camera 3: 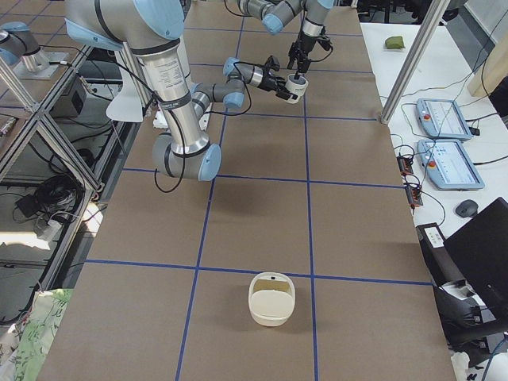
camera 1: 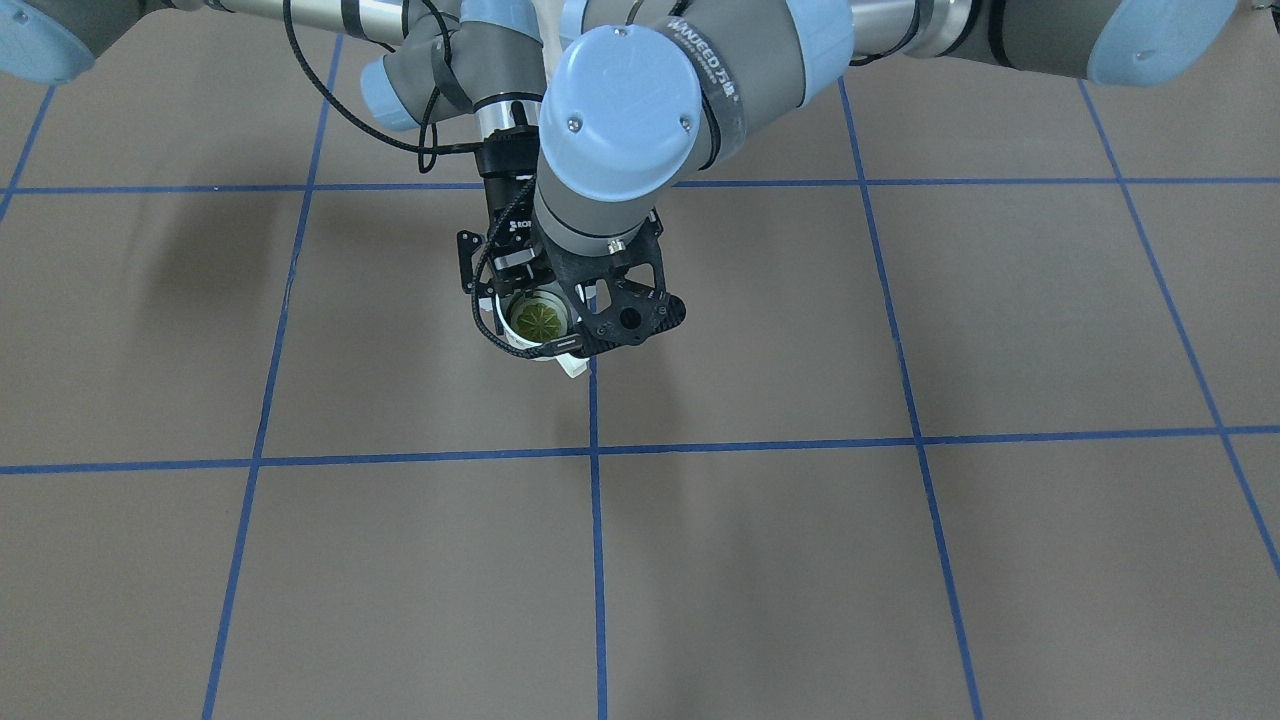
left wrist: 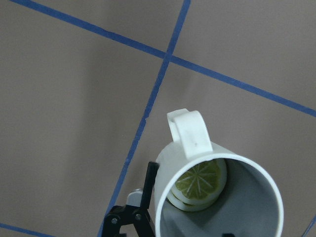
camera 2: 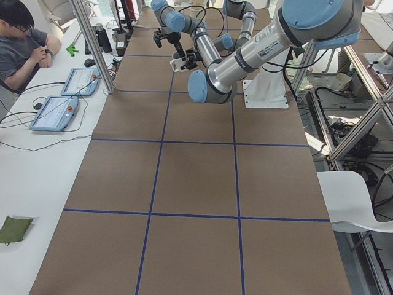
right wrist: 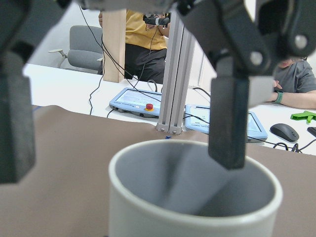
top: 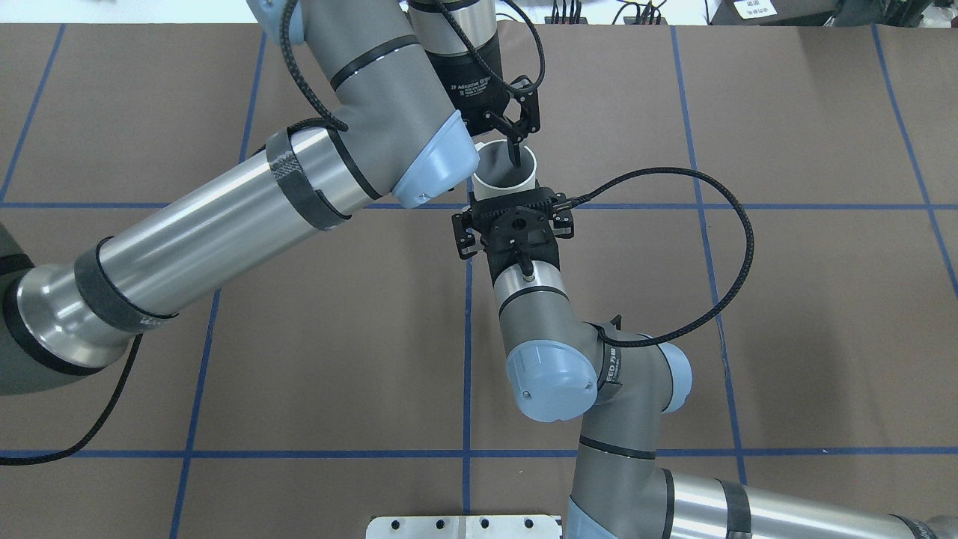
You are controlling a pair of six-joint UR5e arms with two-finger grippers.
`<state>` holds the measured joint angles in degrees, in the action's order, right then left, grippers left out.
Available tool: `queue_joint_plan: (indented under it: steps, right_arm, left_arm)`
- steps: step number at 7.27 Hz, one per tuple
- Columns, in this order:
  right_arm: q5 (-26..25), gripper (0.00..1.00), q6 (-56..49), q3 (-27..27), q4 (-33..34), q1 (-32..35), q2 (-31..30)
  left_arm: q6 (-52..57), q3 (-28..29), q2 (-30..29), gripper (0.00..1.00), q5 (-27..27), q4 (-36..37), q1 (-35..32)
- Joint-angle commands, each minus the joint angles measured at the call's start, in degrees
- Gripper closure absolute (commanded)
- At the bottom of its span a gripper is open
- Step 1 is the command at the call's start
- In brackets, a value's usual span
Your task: Left arm hands cup to right arm to dump lemon
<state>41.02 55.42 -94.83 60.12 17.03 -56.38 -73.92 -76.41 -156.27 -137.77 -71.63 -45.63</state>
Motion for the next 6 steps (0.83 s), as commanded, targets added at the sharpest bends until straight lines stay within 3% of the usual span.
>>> queue_joint_plan:
  steps: [1,3,5,6]
  right_arm:
    - [2.47,1.00,-0.22,-1.74,-0.18,2.29,-2.74]
    - [10.89,1.00,-1.01,-9.11,-2.27,7.20,-11.60]
    - [15.47,1.00,-5.31,-9.58,-17.67,11.50,-21.79]
    - [21.50,1.00,-5.41,-10.28,-22.28,15.10,-26.45]
  left_arm:
    - [2.36,0.47,0.09,0.00,0.04,0.00,-4.27]
    - [5.01,0.73,1.31,0.00,0.65,0.00,-7.10]
    - [6.59,0.12,1.32,0.00,0.92,0.18,-7.54]
    - [6.51,-0.14,1.41,0.00,0.92,0.27,-7.63]
